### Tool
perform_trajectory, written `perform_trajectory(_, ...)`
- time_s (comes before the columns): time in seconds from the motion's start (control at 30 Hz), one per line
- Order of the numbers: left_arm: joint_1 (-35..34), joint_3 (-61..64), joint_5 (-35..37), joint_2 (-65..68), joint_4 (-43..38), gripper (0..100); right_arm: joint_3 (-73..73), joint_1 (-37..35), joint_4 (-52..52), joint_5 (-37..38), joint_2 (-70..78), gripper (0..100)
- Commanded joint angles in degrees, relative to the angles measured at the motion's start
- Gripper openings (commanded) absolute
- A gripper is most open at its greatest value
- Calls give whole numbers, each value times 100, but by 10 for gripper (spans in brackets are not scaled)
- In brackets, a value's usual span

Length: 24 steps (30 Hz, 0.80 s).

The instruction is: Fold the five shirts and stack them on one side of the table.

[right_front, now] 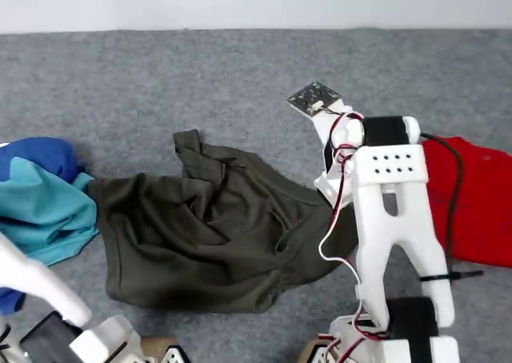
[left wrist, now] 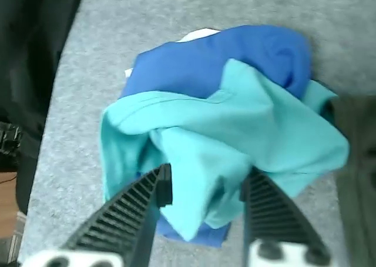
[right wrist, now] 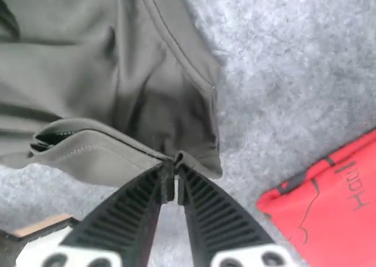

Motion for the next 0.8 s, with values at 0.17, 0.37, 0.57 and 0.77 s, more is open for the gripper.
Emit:
perform_trajectory(0.17,598,-233,-26,-273,325,123,-246,180,242,44,-312,8)
perform_trajectory(0.37,756,-127,-18,-281,325,123,-246,382,251,53,-312,8)
perform_trajectory(0.57,809,-127,-18,-510,325,124,-237,409,259,35,-312,8)
perform_trajectory(0.77,1495,558,-18,-1231,325,126,-237,409,259,26,-295,8)
